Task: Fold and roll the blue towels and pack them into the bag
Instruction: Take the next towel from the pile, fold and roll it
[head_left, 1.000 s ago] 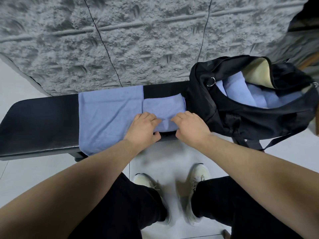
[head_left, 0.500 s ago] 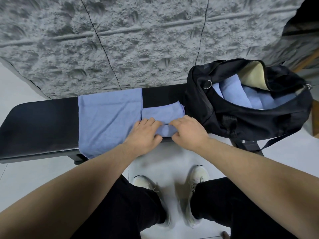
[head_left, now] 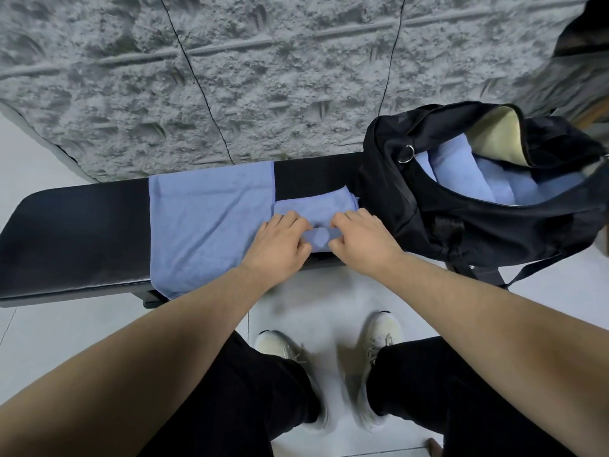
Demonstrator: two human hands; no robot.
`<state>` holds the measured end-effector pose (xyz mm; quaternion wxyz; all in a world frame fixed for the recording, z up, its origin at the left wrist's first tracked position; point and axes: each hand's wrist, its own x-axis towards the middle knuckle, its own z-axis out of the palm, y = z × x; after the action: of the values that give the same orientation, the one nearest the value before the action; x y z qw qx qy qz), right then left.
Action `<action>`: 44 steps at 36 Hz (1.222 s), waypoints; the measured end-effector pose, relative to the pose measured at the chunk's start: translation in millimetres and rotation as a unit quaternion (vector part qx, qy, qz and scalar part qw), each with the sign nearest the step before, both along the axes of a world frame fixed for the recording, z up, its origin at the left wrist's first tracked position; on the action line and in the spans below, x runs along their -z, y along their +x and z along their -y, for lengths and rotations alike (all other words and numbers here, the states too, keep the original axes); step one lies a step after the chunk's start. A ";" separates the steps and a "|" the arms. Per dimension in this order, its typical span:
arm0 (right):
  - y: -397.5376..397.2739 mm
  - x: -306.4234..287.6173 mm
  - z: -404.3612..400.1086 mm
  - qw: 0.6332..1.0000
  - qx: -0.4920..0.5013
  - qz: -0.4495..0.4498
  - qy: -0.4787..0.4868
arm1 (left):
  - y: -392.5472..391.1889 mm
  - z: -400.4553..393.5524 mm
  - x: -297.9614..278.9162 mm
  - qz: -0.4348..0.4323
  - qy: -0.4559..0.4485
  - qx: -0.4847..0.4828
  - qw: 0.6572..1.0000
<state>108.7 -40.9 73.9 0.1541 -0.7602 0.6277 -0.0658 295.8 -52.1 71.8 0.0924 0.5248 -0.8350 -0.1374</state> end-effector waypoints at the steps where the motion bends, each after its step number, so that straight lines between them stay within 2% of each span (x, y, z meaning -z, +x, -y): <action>1: -0.8 2.1 -0.7 1.000 -0.001 -0.001 -0.018 | -0.6 0.5 -0.3 0.002 0.003 -0.002 1.000; 5: -2.7 3.1 -4.2 0.989 -0.035 0.025 -0.144 | -2.8 2.5 -0.3 0.023 0.006 -0.011 1.000; 8: -4.4 0.4 -7.2 0.979 -0.099 0.019 -0.175 | -3.5 4.2 1.3 0.022 0.005 -0.024 0.999; 13: -5.1 7.5 -6.8 0.980 -0.130 -0.021 -0.149 | -5.2 6.3 1.9 -0.013 0.027 -0.043 0.999; 15: -4.3 10.3 -5.5 0.981 -0.125 -0.015 -0.144 | -4.1 5.3 1.5 -0.021 0.006 -0.032 0.999; 20: -3.9 7.4 -1.5 0.991 -0.096 0.013 -0.092 | -0.1 1.1 -0.1 0.029 -0.105 0.047 0.993; 25: -3.8 3.1 -5.0 0.995 -0.086 0.023 -0.048 | 2.0 -0.5 2.6 0.081 -0.133 0.102 0.983; 29: -2.7 -1.0 -8.3 0.997 -0.075 0.024 -0.022 | -1.4 -5.0 -1.4 0.104 -0.144 0.104 0.979; 34: -3.3 -6.9 -11.3 0.997 -0.063 0.046 0.015 | -4.5 -10.5 -7.1 0.143 -0.134 0.108 0.975; 44: -9.7 -15.5 -6.6 0.984 -0.014 0.114 0.134 | -2.3 -7.2 -9.0 0.110 -0.085 0.096 0.986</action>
<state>99.0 -34.3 89.4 0.3265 -0.7288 0.5984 -0.0653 293.4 -45.0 80.7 0.0311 0.4446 -0.8950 -0.0155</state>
